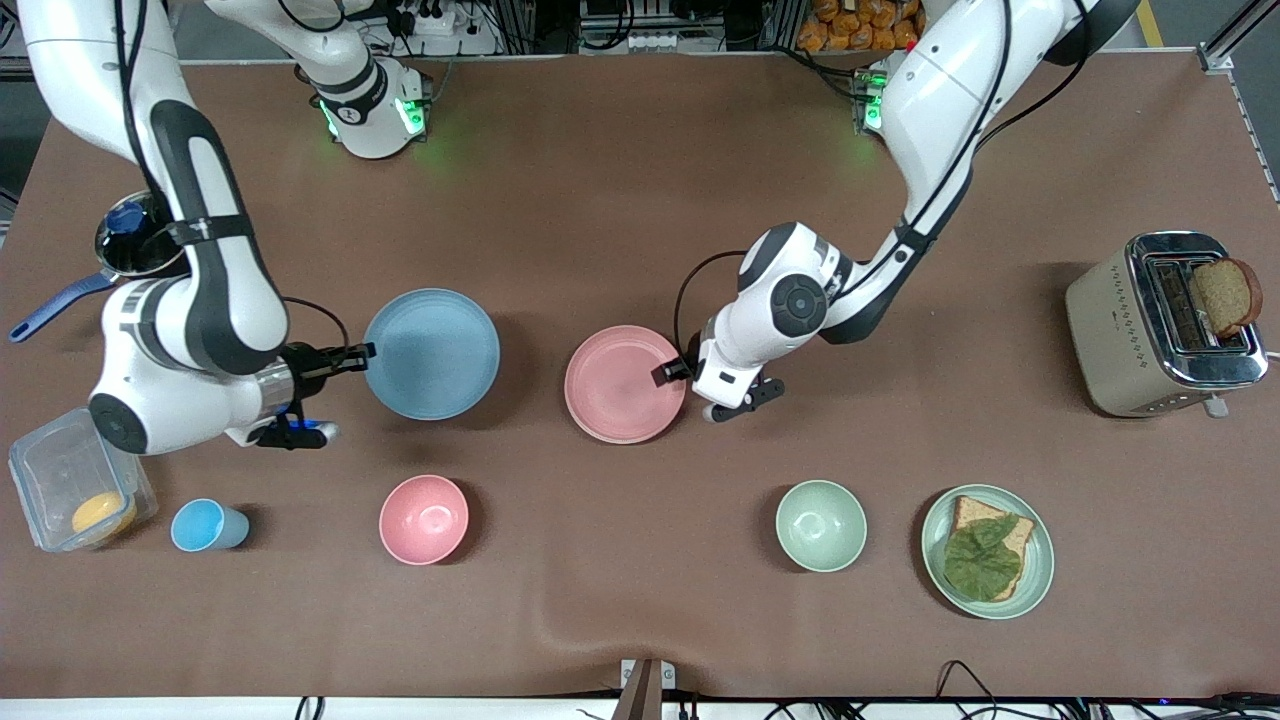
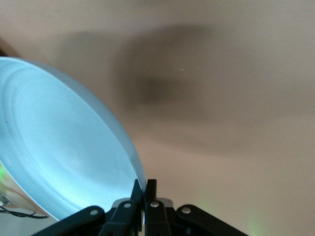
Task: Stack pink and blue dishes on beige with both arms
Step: 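Carry the blue plate onto the pink plate while the left gripper withdraws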
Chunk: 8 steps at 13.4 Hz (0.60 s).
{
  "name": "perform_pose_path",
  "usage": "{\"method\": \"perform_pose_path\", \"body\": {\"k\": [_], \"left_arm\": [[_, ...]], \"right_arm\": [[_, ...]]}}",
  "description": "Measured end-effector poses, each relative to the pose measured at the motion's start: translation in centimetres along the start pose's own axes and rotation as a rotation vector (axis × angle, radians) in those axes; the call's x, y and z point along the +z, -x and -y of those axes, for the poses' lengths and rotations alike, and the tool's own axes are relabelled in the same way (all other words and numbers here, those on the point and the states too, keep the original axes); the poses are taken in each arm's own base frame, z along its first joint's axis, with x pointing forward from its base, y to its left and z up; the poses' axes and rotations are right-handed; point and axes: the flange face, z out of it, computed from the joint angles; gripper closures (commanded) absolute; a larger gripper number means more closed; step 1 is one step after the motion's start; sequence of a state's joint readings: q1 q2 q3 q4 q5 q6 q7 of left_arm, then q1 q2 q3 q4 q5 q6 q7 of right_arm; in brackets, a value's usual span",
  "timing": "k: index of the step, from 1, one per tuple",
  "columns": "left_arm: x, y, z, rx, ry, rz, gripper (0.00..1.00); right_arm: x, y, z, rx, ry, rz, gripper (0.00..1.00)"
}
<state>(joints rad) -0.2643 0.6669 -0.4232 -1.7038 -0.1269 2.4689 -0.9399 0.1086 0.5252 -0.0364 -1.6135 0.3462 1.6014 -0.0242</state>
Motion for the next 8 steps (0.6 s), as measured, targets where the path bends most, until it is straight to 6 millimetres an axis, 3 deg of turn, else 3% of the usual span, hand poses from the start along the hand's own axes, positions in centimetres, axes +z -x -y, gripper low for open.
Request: {"method": "perform_pose_path", "body": {"k": [3, 5, 8], "left_arm": [[-10.7, -3.0, 0.4, 0.052, -0.056, -0.129, 0.00], [-18.5, -4.3, 2.5, 0.079, -0.148, -0.219, 0.00], [-28.1, -6.2, 7.0, 0.144, -0.236, -0.280, 0.00]], "right_arm": [[1.7, -0.5, 4.6, 0.032, -0.023, -0.026, 1.00], [3.6, -1.0, 8.3, 0.055, -0.043, -0.041, 1.00], [7.2, -1.8, 12.9, 0.074, -0.074, -0.064, 1.00]]}}
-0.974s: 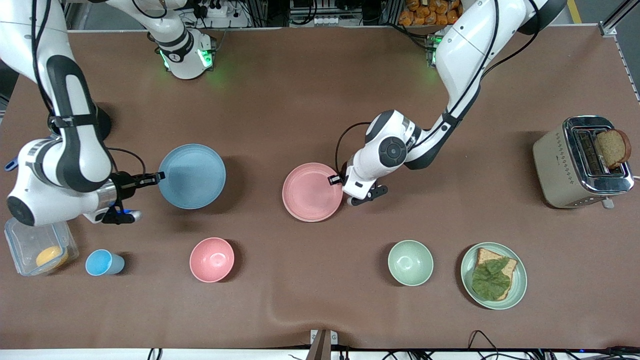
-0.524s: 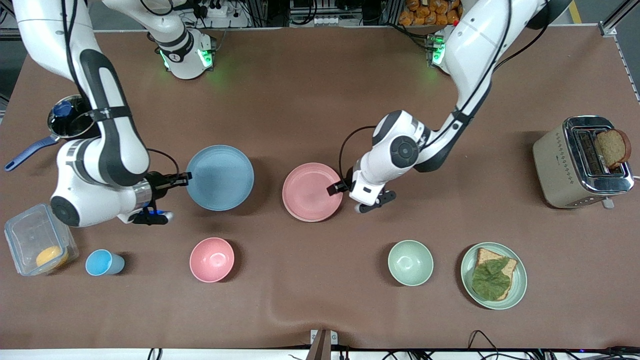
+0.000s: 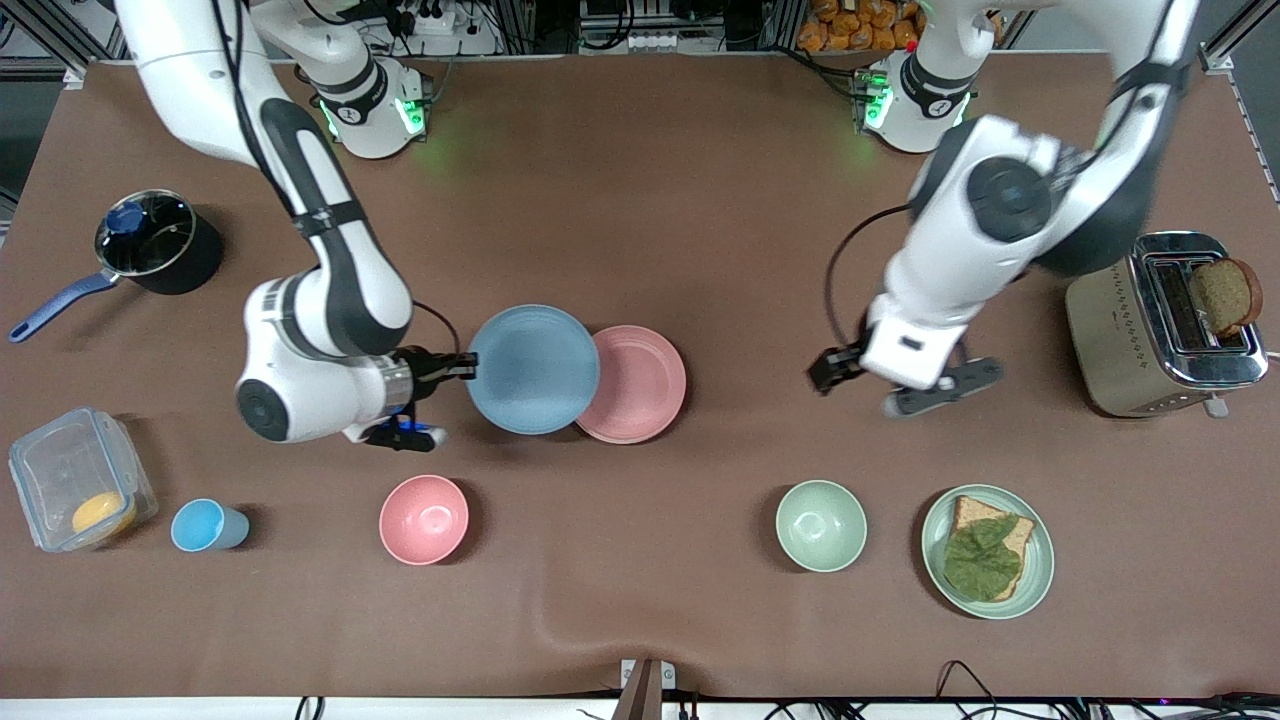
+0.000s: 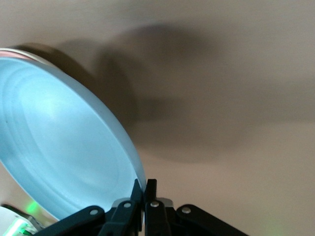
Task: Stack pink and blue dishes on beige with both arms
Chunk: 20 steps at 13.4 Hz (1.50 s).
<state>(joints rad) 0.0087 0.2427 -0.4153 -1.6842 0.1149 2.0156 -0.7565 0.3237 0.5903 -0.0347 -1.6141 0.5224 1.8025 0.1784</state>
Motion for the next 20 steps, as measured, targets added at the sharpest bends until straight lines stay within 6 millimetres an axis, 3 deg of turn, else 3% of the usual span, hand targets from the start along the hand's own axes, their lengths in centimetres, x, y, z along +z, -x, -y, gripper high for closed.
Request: {"method": "perform_pose_path", "body": {"k": [3, 6, 15, 20], "left_arm": [[-4.6, -2.8, 7.2, 0.064, -0.059, -0.008, 0.00], [-8.8, -3.7, 11.5, 0.090, -0.105, 0.016, 0.00], [-13.4, -4.9, 15.5, 0.066, -0.103, 0.059, 0.00], [-15.8, -4.7, 16.3, 0.075, -0.091, 0.045, 0.00]], "right_arm": [[3.7, -0.5, 2.6, 0.015, -0.053, -0.005, 1.00], [5.9, -0.4, 3.9, 0.019, -0.080, 0.023, 1.00], [9.4, -1.3, 5.3, 0.038, -0.115, -0.018, 1.00], [9.7, -1.4, 5.7, 0.040, -0.126, -0.027, 1.00]]}}
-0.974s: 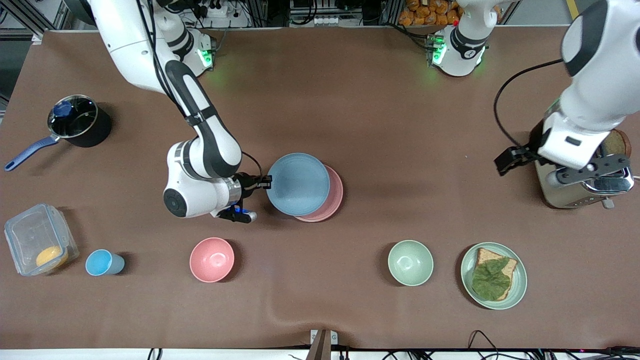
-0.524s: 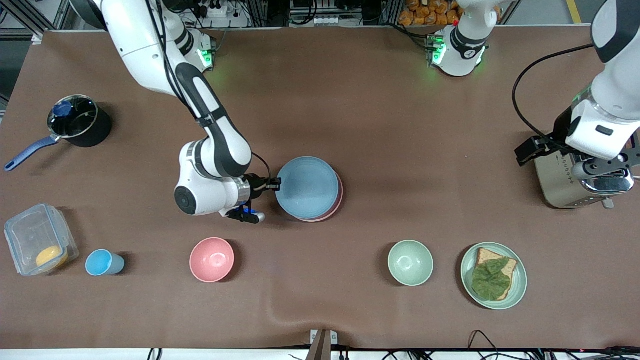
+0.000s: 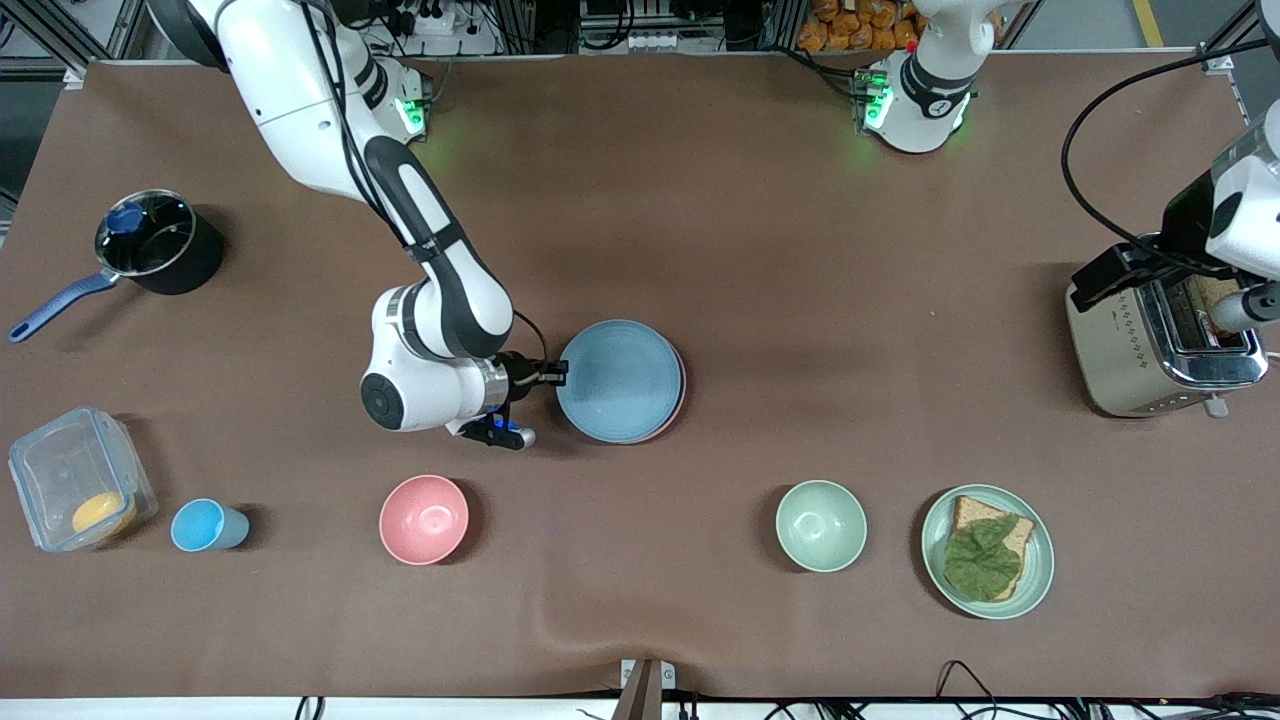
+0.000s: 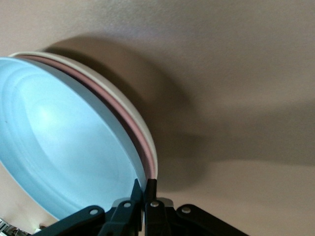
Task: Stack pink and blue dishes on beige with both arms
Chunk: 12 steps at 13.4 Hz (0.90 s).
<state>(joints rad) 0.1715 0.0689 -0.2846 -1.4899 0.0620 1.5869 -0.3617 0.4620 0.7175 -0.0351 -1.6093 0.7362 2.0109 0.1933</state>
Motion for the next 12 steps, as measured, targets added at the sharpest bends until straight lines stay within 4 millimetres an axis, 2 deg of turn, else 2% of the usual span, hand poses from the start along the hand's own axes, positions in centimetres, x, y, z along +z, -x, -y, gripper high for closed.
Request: {"method": "perform_pose_path", "body": {"k": [2, 3, 4, 5, 9, 12], "left_arm": [[-0.1, -0.4, 2.0, 0.047, 0.022, 0.013, 0.00], [0.0, -0.8, 3.2, 0.066, 0.037, 0.021, 0.00], [0.0, -1.0, 4.2, 0.076, 0.047, 0.024, 0.00], [-0.1, -1.0, 4.7, 0.080, 0.052, 0.025, 0.00], [-0.4, -0.6, 4.1, 0.094, 0.053, 0.026, 0.00], [-0.7, -0.3, 3.6, 0.104, 0.055, 0.022, 0.00]], "right_arm": [[0.2, 0.2, 0.5, -0.005, -0.005, -0.008, 1.00], [0.4, 0.3, 0.7, -0.008, -0.004, -0.010, 0.81], [0.6, 0.3, 0.8, -0.010, -0.003, -0.009, 0.47], [0.7, 0.4, 0.9, -0.010, -0.002, -0.008, 0.00], [0.9, 0.4, 1.1, -0.013, -0.001, -0.008, 0.00], [-0.2, 0.0, 1.3, -0.017, -0.007, -0.024, 0.00]]}}
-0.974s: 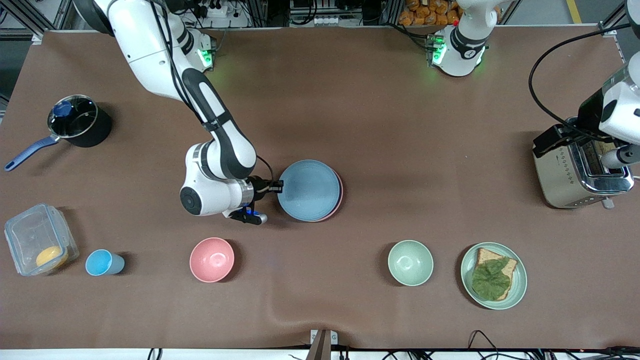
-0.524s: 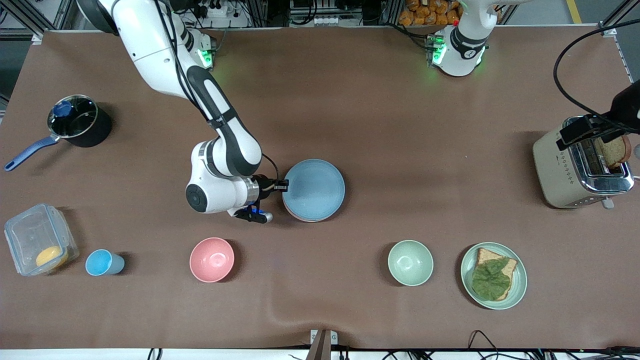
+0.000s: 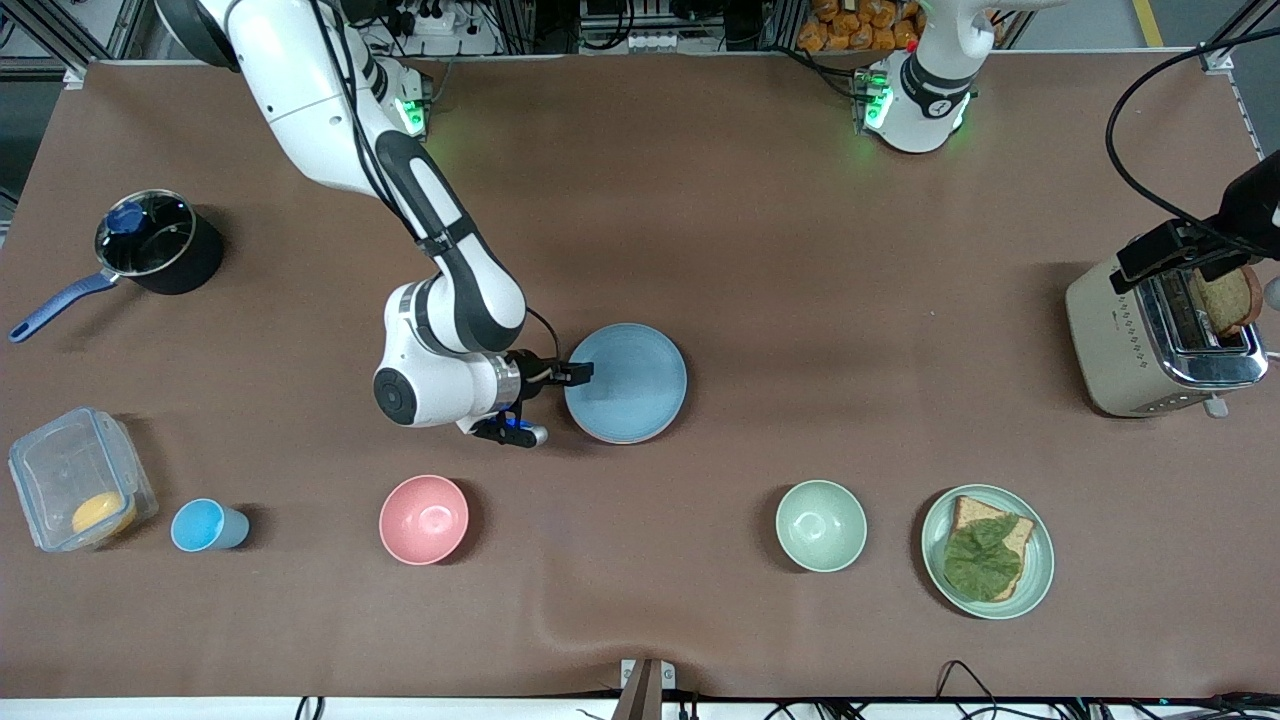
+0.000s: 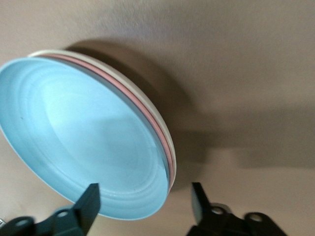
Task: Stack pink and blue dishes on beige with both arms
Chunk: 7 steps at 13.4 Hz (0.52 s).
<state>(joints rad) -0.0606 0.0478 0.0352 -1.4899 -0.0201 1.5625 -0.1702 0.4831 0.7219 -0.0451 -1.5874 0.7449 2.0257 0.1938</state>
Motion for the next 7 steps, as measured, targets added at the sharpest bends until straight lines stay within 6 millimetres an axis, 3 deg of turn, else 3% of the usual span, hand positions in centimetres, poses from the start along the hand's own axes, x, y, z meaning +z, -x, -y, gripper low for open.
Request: {"method": "perform_pose_path", "body": {"k": [2, 3, 7], "left_arm": [[-0.1, 0.1, -0.2, 0.004, 0.000, 0.002, 0.00], [-0.1, 0.2, -0.3, 0.006, 0.000, 0.001, 0.00], [-0.5, 0.9, -0.7, 0.014, -0.003, 0.017, 0.00]], "right_arm": [[-1.6, -0.7, -1.0, 0.016, -0.001, 0.010, 0.00], [-3.3, -1.2, -2.1, 0.029, 0.000, 0.024, 0.00], [-14.3, -3.5, -9.2, 0.056, 0.112, 0.036, 0.00]]}}
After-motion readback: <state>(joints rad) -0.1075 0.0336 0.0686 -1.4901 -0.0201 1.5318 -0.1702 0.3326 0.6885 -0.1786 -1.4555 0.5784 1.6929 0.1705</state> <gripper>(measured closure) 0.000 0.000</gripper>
